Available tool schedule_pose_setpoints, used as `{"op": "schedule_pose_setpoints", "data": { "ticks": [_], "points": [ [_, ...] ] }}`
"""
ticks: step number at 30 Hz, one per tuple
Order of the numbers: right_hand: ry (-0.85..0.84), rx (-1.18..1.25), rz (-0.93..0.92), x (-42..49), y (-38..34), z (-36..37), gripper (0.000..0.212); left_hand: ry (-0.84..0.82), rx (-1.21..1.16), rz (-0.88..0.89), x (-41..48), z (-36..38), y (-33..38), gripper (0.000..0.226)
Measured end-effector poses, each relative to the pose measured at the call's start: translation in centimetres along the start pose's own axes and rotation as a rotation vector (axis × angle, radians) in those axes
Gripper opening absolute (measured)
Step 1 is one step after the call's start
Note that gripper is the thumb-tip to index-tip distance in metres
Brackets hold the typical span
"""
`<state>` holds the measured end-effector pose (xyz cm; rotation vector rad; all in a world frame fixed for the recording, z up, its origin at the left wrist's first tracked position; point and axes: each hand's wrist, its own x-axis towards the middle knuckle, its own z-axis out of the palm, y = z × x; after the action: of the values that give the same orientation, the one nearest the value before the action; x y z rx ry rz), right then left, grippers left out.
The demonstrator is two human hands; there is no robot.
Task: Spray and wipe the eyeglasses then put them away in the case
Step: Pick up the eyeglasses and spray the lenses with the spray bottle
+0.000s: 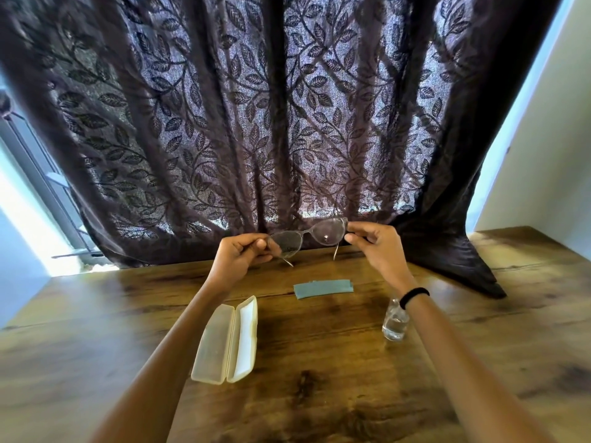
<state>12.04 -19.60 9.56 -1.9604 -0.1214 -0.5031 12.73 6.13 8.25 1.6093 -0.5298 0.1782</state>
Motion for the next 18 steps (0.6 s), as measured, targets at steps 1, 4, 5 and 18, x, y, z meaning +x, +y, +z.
{"op": "schedule_pose_setpoints", "data": {
  "ticks": [1,4,5,18],
  "points": [
    [0.007,0.021,0.007,-0.1,0.1,0.1,0.027,-0.003,-0.004,-0.001,-0.1,-0.1,0.0,0.024],
    [0.015,0.06,0.007,-0.3,0.1,0.4,0.021,-0.008,-0.024,-0.007,-0.3,-0.2,-0.2,0.026],
    [0.016,0.054,-0.007,-0.3,0.0,0.4,0.019,-0.001,-0.031,-0.014,-0.4,-0.2,-0.4,0.027],
    [0.149,-0.3,-0.386,-0.6,-2.5,1.1,0.013,0.128,0.594,-0.019,0.4,-0.4,-1.6,0.021]
  ]
}}
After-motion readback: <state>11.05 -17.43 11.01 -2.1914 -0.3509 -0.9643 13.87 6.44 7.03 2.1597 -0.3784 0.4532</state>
